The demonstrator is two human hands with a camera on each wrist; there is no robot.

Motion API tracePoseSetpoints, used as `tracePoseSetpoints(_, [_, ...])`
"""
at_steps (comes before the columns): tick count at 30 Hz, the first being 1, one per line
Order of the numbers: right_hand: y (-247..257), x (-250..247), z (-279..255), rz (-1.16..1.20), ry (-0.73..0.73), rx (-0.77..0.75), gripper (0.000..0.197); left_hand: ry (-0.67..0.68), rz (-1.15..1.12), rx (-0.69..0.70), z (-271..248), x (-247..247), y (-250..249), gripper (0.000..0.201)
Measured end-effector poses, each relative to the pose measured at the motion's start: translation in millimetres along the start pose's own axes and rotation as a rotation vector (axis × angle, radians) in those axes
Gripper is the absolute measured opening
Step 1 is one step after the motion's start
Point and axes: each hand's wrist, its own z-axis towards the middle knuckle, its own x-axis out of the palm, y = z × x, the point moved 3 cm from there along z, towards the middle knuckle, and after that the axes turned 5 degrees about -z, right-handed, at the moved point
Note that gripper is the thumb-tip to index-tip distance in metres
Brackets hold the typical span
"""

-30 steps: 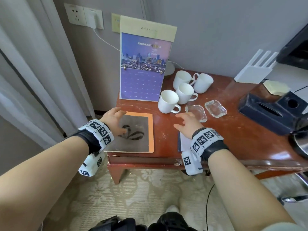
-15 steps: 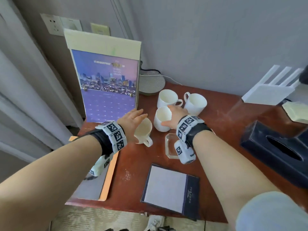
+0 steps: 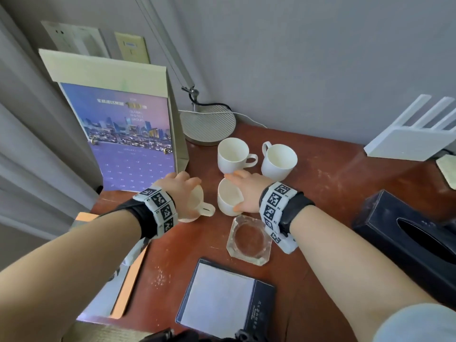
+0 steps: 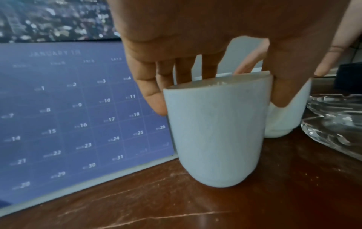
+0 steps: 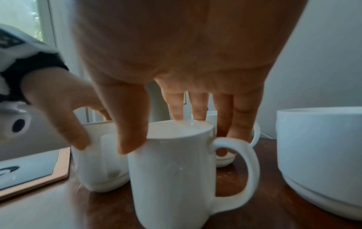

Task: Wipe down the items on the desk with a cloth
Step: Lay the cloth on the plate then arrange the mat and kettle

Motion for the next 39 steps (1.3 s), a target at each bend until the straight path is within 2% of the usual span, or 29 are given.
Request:
tracePoseSetpoints(3, [-2,2,-7,-0.060,0.043,-0.032,0.085,0.003,-0.078,-0.098,8,2,-7,0.074])
tracePoseSetpoints(9, [-10,4,-15,-0.073,0.113,-0.107,0.085,-0.017,-0.158,-0.204,18,-5,-23,0.086])
tracePoseSetpoints(12, [-12,8,-16,-0.006,0.092,-0.056,0.094,0.043,-0.210,-0.160,12,-7,-25,0.069])
tracePoseSetpoints(14, [-16,10,-18,0.060,0.045,0.040,0.105,0.070,-0.276,-0.112,8,-7,-20,0.079])
tracePoseSetpoints(16, [-18,10,-21,0.105,0.027,0.115,0.109,0.079,-0.317,-0.021,7,-5,-11,0.095])
tracePoseSetpoints(19, [-14,10,-22,0.215,0.086,0.118,0.102,0.130,-0.274,0.011,10,-4,-9,0.102])
tracePoseSetpoints(24, [-9,3,-22,0.260,0.113,0.076,0.095,0.067,-0.312,-0.037,12,-8,-18,0.090])
tracePoseSetpoints(29, [-15,0,-25,0.288,0.146,0.060,0.088,0.055,-0.310,0.003,15,-11,-16,0.094])
tracePoseSetpoints(30, [-19,-2,-25,0.331,0.123,0.080,0.084,0.049,-0.313,0.019,15,-15,-17,0.093])
tracePoseSetpoints(32, [-36,-12,-24,0.440,-0.027,0.191,0.071,0.003,-0.334,0.065,18,-26,-20,0.087])
tracePoseSetpoints(35, [-75,-28,-18,0.404,-0.291,0.481,0.064,-0.119,-0.358,0.157,35,-47,-28,0.076])
tracePoseSetpoints(37, [-95,-29,-8,0.344,-0.279,0.552,0.072,-0.164,-0.354,0.174,54,-62,-33,0.073])
tracePoseSetpoints(39, [-105,-23,4,0.311,-0.165,0.541,0.079,-0.161,-0.287,0.204,73,-75,-40,0.075])
